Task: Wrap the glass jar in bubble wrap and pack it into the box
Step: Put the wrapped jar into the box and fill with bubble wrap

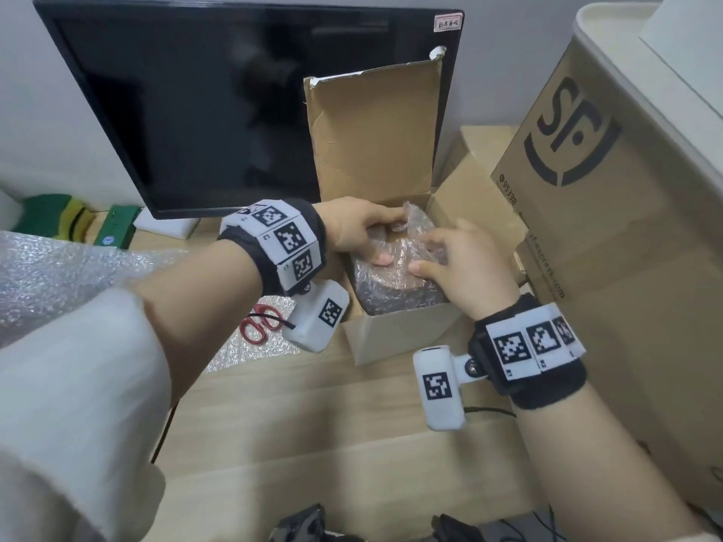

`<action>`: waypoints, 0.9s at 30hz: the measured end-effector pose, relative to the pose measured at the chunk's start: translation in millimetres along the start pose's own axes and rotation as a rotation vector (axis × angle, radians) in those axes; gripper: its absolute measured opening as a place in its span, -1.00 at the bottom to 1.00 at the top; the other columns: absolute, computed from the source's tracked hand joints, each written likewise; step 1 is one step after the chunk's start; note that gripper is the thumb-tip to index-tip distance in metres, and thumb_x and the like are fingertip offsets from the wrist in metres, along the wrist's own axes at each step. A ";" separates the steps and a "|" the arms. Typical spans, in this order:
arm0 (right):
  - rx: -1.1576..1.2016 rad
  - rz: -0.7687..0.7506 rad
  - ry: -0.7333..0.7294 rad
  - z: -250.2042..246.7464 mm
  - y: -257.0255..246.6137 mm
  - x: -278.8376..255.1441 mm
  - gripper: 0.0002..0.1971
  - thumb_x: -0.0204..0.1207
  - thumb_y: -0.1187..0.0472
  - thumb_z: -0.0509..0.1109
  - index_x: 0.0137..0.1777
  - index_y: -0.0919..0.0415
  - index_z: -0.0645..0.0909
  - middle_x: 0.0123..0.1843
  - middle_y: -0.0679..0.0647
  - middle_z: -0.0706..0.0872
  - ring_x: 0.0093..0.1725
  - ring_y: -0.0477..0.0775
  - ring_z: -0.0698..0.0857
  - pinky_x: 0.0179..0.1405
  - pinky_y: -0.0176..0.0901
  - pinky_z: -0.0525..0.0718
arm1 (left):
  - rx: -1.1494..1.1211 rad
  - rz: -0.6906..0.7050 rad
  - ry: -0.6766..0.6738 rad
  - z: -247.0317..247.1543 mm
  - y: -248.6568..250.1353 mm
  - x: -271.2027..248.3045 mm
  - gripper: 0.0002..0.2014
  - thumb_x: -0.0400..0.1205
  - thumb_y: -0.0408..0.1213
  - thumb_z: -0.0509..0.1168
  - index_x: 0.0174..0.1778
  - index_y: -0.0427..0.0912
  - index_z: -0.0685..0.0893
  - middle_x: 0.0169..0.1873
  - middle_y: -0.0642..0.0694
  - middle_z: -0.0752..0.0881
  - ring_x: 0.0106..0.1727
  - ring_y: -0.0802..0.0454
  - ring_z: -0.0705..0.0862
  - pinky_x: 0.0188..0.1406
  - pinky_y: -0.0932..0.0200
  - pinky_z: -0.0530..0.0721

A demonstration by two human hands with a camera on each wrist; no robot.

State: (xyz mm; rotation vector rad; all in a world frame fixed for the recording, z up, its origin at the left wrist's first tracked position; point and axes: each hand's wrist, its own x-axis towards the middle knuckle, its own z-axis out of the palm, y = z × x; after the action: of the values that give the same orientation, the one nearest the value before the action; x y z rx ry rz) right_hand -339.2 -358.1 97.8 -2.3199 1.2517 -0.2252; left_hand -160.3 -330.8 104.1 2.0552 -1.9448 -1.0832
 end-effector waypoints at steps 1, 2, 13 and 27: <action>-0.014 0.013 0.010 1.1 -1.3 2.5 -0.61 0.44 0.06 0.48 0.26 0.14 0.64 0.10 0.10 0.51 0.12 0.13 0.56 0.01 -0.13 0.42 | 0.012 0.002 0.015 0.7 2.0 0.5 -0.24 0.51 -0.15 0.41 0.59 0.01 0.20 0.51 0.01 0.44 0.48 0.03 0.43 0.52 0.16 0.29; -0.026 0.015 0.021 2.6 -1.4 6.3 -0.71 0.45 0.08 0.47 0.14 0.15 0.67 0.02 0.07 0.47 0.06 0.13 0.54 -0.05 -0.12 0.41 | 0.017 0.006 0.041 1.8 5.1 0.3 -0.28 0.51 -0.16 0.41 0.57 0.00 0.25 0.49 -0.01 0.46 0.46 0.02 0.46 0.49 0.20 0.31; -0.120 0.025 0.054 2.8 -7.6 20.4 -0.75 0.46 0.08 0.46 -0.34 0.15 0.52 -0.38 0.05 0.53 -0.21 0.20 0.57 -0.26 -0.08 0.47 | 0.376 -0.280 0.489 14.6 28.7 -23.5 -0.61 0.50 0.08 0.34 -0.08 -0.20 0.50 -0.29 -0.08 0.53 -0.18 -0.16 0.55 -0.25 0.09 0.42; 0.012 -0.100 -0.050 -10.0 7.4 4.7 -0.52 0.49 0.40 0.37 0.40 0.08 0.52 0.25 0.17 0.56 0.25 0.16 0.55 0.29 -0.05 0.46 | 0.151 -0.016 0.408 31.8 29.5 1.3 -0.67 0.57 -0.40 0.26 0.24 -0.07 0.65 0.13 -0.17 0.63 0.19 -0.17 0.61 0.06 0.11 0.49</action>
State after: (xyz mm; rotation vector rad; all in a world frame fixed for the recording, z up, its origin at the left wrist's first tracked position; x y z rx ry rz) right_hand -345.7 -368.8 102.4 -2.3654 1.1086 -0.2069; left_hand -202.5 -324.9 95.8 2.1573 -1.8467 -0.4754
